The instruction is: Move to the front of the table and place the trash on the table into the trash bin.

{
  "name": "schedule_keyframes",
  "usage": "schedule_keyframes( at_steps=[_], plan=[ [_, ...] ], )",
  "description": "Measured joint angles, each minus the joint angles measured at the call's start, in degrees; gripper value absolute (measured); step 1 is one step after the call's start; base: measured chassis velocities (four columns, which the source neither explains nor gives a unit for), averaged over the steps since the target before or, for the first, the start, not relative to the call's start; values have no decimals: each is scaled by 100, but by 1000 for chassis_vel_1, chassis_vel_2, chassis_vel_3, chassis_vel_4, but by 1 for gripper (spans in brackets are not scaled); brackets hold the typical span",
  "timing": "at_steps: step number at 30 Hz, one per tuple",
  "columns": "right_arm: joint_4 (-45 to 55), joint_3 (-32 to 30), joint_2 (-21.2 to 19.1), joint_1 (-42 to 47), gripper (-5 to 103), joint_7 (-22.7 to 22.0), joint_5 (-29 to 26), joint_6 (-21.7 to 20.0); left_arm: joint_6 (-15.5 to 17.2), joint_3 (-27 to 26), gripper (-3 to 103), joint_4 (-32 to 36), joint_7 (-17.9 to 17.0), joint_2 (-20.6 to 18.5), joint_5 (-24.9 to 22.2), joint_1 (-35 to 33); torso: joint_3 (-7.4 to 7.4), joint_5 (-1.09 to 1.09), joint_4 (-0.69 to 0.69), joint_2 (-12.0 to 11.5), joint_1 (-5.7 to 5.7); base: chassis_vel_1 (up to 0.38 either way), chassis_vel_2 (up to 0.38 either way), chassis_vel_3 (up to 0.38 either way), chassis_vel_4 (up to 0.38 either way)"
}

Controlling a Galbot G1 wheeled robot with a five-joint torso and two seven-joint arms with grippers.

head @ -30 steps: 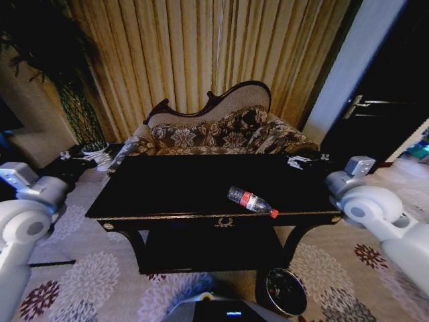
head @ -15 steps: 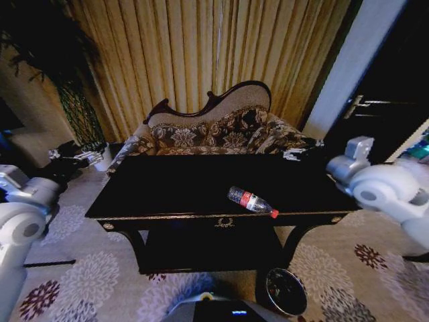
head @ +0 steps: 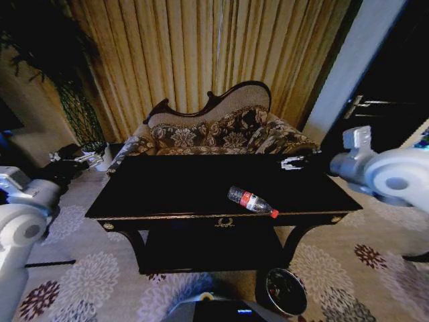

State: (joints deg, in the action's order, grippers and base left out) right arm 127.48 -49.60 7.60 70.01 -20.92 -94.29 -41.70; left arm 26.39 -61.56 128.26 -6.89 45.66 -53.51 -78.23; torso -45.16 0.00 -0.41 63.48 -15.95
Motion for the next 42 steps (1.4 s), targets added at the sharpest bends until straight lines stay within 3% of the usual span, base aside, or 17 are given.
schedule_keyframes(
  at_steps=[13, 42],
  plan=[
    [680, 626, 354, 159, 100, -80, 355, 32, 38, 119, 100, 113, -101, 75, 63, 14, 0, 0, 0, 0, 0, 0, 0, 0, 0],
    [935, 1446, 509, 125, 100, -156, 643, 66, 48, 184, 100, 150, -113, 156, 78, -34, 0, -1, 0, 0, 0, 0, 0, 0, 0]
  ],
)
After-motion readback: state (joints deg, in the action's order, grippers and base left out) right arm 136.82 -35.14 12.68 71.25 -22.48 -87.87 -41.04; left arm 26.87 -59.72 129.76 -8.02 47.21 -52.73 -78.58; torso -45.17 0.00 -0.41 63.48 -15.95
